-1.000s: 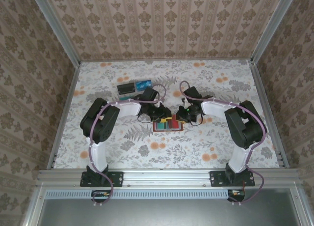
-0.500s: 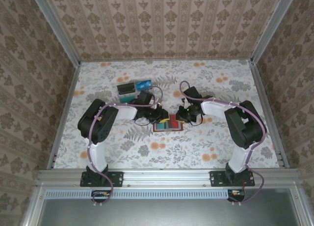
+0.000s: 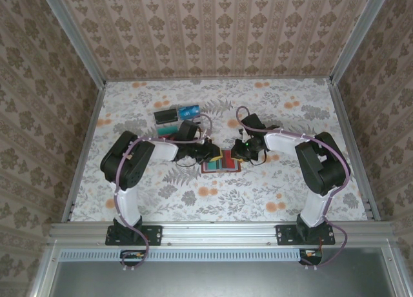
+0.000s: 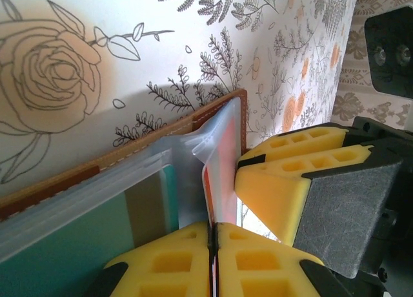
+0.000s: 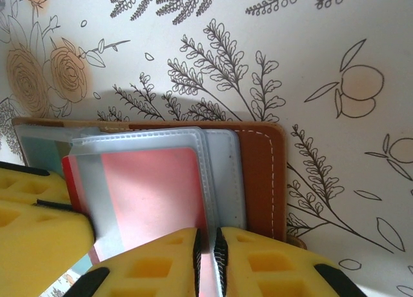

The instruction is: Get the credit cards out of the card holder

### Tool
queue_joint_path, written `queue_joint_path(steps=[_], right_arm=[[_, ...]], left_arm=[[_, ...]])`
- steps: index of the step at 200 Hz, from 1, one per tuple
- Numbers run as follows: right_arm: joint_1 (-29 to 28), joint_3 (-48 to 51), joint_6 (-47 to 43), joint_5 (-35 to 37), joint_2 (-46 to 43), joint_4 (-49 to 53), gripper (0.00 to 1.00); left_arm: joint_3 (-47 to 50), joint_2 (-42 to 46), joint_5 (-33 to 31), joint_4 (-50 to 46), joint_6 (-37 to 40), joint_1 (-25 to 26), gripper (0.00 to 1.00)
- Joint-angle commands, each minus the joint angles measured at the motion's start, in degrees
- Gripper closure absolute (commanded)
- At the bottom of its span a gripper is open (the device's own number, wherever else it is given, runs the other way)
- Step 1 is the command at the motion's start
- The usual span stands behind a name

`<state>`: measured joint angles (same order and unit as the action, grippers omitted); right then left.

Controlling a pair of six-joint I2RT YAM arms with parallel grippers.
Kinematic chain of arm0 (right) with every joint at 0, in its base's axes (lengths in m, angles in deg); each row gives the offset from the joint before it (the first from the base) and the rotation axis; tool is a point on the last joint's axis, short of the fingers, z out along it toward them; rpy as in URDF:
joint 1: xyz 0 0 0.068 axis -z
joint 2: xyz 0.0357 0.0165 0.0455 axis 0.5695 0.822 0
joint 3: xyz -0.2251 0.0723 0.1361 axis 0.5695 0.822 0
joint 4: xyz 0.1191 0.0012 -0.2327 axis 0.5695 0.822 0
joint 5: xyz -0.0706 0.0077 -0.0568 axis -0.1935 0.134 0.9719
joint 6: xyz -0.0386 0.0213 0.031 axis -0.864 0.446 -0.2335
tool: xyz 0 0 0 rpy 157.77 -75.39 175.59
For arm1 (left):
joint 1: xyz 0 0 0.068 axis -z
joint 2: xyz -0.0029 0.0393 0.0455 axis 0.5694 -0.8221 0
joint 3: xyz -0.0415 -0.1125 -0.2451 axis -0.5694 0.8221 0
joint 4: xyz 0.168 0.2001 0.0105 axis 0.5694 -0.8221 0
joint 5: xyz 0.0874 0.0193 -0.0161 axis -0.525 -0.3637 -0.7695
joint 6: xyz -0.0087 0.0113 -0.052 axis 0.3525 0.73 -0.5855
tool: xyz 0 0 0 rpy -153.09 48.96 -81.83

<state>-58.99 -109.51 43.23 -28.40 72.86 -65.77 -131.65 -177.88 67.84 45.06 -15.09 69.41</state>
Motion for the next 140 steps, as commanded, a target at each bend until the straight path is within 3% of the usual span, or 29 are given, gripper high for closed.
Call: queue_joint_path(steps=[1, 103, 140], right_arm=[[-0.43, 0.71, 0.28, 5.76, 3.87, 4.91, 0.80], [-0.34, -0.21, -0.31, 5.30, 3.34, 5.22, 0.80], [-0.35, -1.50, -2.22, 2.84, -2.39, 3.41, 0.79]], left_arm=[[1.01, 3.16, 2.44, 3.31, -0.22, -0.95, 0.90], [2.40, 5.48, 0.83, -2.14, 4.13, -2.27, 0.91], [1.31, 3.70, 0.92, -2.26, 3.53, -1.92, 0.91]])
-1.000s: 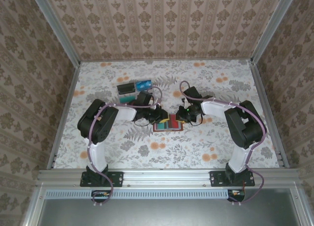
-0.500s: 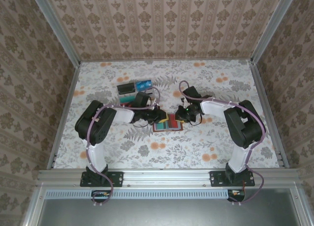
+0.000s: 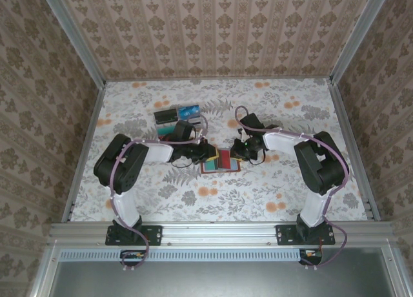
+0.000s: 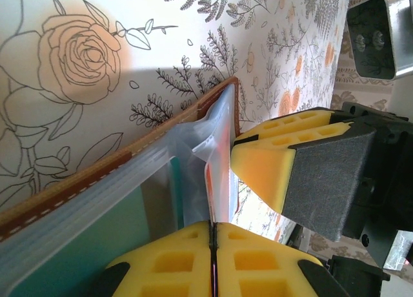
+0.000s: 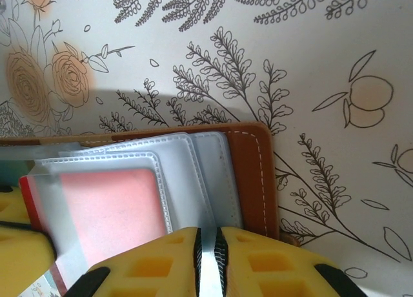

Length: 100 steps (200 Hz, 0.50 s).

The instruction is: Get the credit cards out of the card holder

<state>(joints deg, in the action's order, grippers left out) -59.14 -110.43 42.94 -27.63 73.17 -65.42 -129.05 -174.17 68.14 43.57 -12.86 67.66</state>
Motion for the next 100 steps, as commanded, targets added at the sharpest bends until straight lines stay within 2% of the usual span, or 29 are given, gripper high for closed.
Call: queue_joint_path(steps=[1, 40, 100], right_arm=[[-0.19, -0.69, -1.96, 2.02, -2.83, 3.02, 0.79], [-0.36, -1.49, -2.79, -4.75, -6.49, 1.44, 0.78], [-0.62, -1.57, -2.88, -6.12, -2.49, 2.19, 0.78]], left_arm=[[-1.33, -0.05, 0.59, -0.76, 1.29, -0.17, 0.91], [-3.21, -2.74, 0.52, -0.22, -0.10, 1.50, 0.91], [-3.13, -3.68, -0.32, 0.53, -1.34, 1.60, 0.91]])
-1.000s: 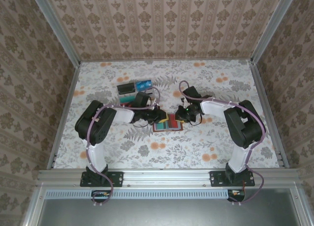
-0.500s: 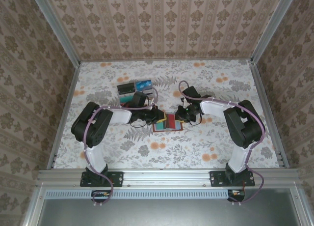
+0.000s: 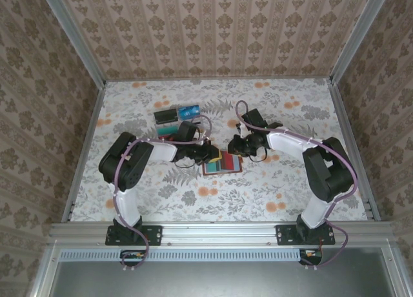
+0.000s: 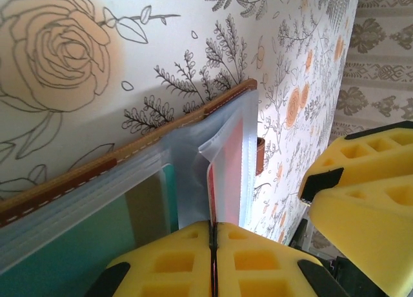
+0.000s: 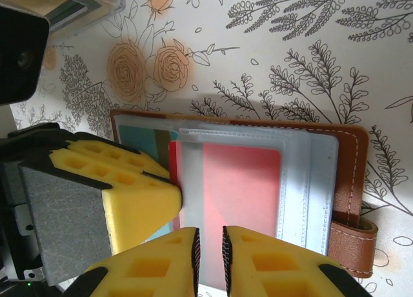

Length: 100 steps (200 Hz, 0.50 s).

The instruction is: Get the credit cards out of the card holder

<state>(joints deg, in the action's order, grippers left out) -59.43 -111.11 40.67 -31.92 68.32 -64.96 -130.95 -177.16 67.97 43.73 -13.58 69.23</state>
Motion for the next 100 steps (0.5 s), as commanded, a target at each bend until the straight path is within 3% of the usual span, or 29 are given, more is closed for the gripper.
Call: queue_joint_path(steps=[1, 100], right_arm=[[-0.34, -0.90, -0.60, -1.83, 2.48, 1.73, 0.78], [-0.25, -2.22, 1.07, 3.34, 8.44, 7.17, 0.79]], left_arm=[[-1.23, -0.65, -0.13, 0.36, -0.62, 0.02, 0.91], [1.12, 1.50, 1.34, 2.61, -0.70, -1.65, 0.89]])
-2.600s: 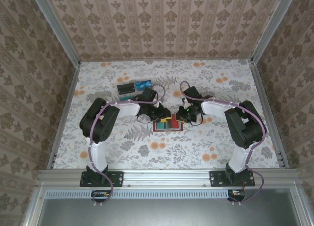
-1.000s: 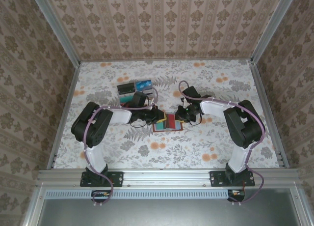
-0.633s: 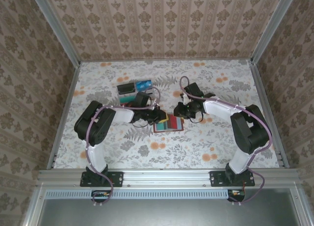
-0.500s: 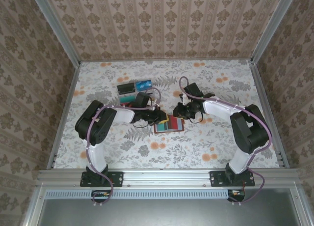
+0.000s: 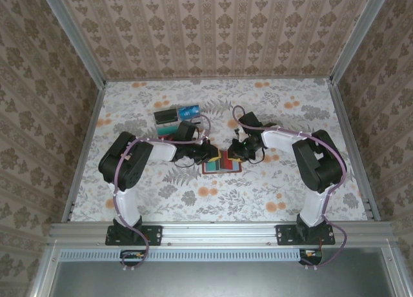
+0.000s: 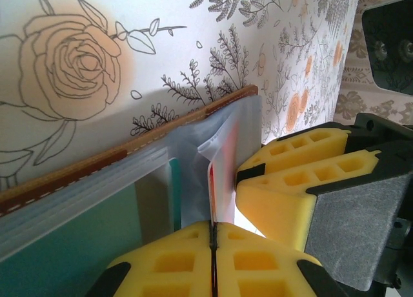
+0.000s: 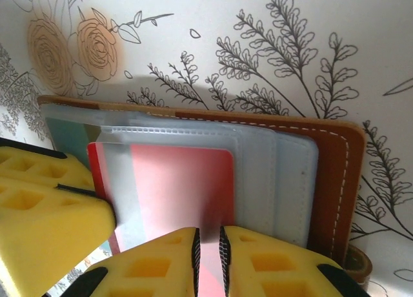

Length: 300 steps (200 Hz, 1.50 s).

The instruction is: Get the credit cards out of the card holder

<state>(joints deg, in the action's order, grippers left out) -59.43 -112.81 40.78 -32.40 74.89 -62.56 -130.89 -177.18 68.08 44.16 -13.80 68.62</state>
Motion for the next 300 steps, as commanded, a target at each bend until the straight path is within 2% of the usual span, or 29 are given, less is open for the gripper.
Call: queue_joint_path(steps=[1, 89, 123, 142, 199, 230, 241, 258, 276, 300], right_arm=[[-0.25, -0.52, 0.96, 3.87, 1.84, 4.77, 0.79], [-0.25, -0.77, 1.59, 7.78, 3.61, 6.39, 0.79], [-0.25, -0.63, 2.06, 8.12, 3.87, 6.27, 0.79], [-0.25, -0.36, 2.31, 8.12, 3.52, 5.83, 0.79], [-0.25, 0.62, 0.88, 4.37, -0.53, 1.91, 0.78], [-0.25, -0.61, 1.00, -0.62, -3.99, -1.49, 0.77], [-0.17, -1.02, 0.79, -1.69, -5.65, -2.76, 0.74], [0.22, -1.08, 0.83, -4.63, -7.99, -5.82, 0.68], [0.80, -0.28, 1.75, -8.40, -9.97, -10.12, 0.58], [1.99, 0.96, 6.46, -17.31, -10.10, -18.80, 0.40]], left_arm=[[1.11, 1.52, 1.25, 2.22, -0.53, -1.04, 0.89], [2.66, 1.70, 2.92, 6.68, -1.49, -1.66, 0.89], [2.38, 1.31, 3.20, 7.87, -2.32, -1.13, 0.94], [2.41, 2.36, 1.95, 4.18, 0.00, -1.63, 1.00], [1.41, 8.21, 1.18, -8.35, 7.30, -3.50, 1.00], [-1.97, 12.43, -3.44, -22.04, 14.49, -4.41, 1.00], [-3.05, 13.79, -5.21, -26.87, 17.08, -4.93, 1.00], [-3.72, 16.18, -5.36, -29.40, 18.49, -6.06, 1.00], [-4.26, 18.79, -4.37, -29.68, 18.49, -6.90, 1.00], [-4.63, 21.51, -1.07, -26.79, 16.33, -7.37, 1.00]])
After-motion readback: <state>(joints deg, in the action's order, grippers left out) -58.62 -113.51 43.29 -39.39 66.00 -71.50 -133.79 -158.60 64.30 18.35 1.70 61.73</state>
